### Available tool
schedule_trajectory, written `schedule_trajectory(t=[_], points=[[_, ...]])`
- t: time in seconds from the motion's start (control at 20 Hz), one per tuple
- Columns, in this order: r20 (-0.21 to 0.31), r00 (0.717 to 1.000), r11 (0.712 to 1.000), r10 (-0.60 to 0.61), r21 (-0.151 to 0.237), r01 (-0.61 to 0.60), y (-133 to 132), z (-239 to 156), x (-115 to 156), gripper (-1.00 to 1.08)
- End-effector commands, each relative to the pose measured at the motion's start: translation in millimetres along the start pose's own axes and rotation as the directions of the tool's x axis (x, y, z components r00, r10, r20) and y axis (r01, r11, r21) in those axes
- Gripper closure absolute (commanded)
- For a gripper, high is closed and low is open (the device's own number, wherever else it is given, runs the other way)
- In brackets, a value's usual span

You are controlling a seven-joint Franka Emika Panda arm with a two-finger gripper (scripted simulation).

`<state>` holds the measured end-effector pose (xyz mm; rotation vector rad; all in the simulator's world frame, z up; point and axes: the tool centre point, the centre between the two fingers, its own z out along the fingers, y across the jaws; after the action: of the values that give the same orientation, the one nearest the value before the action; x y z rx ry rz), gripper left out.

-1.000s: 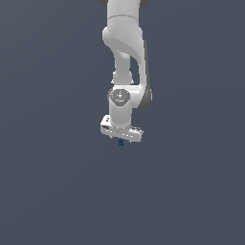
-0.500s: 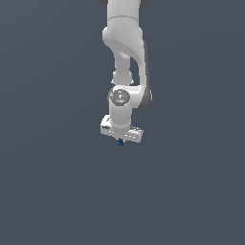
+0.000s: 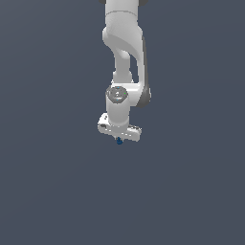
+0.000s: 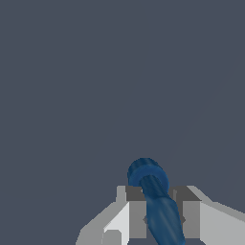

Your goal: Pick up the object and move it to a goal position.

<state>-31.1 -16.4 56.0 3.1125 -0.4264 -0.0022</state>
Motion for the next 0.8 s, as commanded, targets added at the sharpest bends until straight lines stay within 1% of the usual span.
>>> schedule_trajectory(t=[0.0, 0.3, 0.75], points=[[-0.001, 1.000, 1.000, 0.001, 0.000, -0.001, 7, -12, 3, 1.08], [-0.001, 1.000, 1.000, 0.001, 0.001, -0.001, 34, -57, 14, 1.08], [-0.001, 1.000, 1.000, 0.001, 0.001, -0.001, 85, -145, 37, 1.08]])
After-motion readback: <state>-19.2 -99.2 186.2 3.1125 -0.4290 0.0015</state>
